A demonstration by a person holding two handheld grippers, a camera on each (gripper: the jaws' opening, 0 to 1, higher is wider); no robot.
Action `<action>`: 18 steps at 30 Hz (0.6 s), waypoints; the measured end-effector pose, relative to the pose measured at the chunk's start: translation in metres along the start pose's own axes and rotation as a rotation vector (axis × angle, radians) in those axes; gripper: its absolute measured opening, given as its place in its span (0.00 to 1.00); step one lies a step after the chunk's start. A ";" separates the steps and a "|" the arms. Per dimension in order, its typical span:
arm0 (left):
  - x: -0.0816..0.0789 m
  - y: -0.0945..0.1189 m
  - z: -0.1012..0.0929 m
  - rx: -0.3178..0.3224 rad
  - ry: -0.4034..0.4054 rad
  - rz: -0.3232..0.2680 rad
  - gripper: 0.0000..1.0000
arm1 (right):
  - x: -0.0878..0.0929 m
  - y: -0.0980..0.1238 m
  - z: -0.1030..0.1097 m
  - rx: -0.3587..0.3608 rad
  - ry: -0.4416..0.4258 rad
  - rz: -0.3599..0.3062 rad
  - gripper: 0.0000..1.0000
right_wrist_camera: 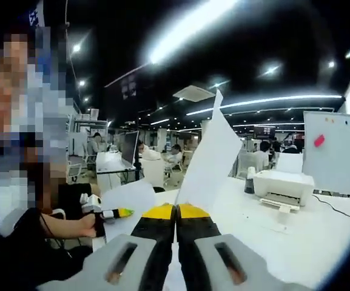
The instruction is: Organize the stack of printing papers by aligning and flattening the scattered papers on the table
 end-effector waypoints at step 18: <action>-0.001 0.000 0.002 -0.006 -0.003 -0.003 0.06 | -0.017 -0.001 0.024 -0.100 0.048 -0.021 0.00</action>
Point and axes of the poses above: the point that each gripper's makers call its tool centre point, and the gripper's own axes: y roughly backward along the fingers, z roughly to its left, x roughly out of its underside, the point moved 8 cm from there along y, roughly backward along the fingers, and after that the axes turned 13 degrees about y, right-handed, at the moved point
